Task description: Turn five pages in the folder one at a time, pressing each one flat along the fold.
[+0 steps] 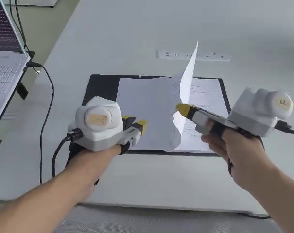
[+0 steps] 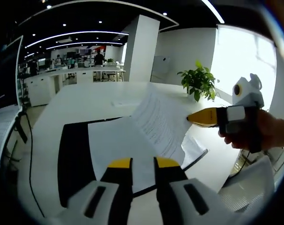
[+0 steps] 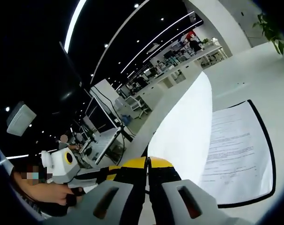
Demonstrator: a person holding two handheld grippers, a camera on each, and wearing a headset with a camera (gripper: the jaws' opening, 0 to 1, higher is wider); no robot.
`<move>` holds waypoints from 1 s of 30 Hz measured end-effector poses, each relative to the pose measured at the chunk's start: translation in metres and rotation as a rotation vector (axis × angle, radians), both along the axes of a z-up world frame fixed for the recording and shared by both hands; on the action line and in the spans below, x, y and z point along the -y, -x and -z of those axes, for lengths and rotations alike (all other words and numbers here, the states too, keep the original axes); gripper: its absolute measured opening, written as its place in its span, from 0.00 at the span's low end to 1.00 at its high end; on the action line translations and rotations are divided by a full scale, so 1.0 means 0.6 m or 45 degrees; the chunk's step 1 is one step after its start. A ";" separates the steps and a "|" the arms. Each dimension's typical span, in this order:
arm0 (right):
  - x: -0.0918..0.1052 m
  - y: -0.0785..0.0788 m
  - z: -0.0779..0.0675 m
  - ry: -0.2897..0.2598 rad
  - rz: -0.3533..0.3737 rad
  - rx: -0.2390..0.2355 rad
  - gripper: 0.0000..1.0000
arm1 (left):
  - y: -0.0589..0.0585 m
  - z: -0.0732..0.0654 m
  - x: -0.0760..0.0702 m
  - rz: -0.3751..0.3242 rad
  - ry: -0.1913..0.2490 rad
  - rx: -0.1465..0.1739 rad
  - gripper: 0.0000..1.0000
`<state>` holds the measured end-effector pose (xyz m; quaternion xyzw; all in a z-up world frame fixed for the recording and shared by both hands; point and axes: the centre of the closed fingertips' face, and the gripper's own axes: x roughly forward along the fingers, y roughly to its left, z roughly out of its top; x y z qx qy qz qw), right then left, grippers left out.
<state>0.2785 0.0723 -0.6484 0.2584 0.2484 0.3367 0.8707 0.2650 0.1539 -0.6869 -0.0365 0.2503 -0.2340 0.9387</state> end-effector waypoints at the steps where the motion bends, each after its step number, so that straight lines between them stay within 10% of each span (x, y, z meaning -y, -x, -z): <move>1: -0.012 -0.001 0.001 0.001 -0.010 0.000 0.00 | 0.004 -0.005 -0.013 -0.013 0.004 0.004 0.16; 15: -0.141 0.002 0.072 0.077 -0.152 -0.102 0.00 | 0.050 -0.021 -0.133 -0.124 0.013 0.000 0.16; 30: -0.222 -0.001 0.202 0.185 -0.266 -0.265 0.00 | 0.086 0.001 -0.180 -0.195 0.028 -0.055 0.15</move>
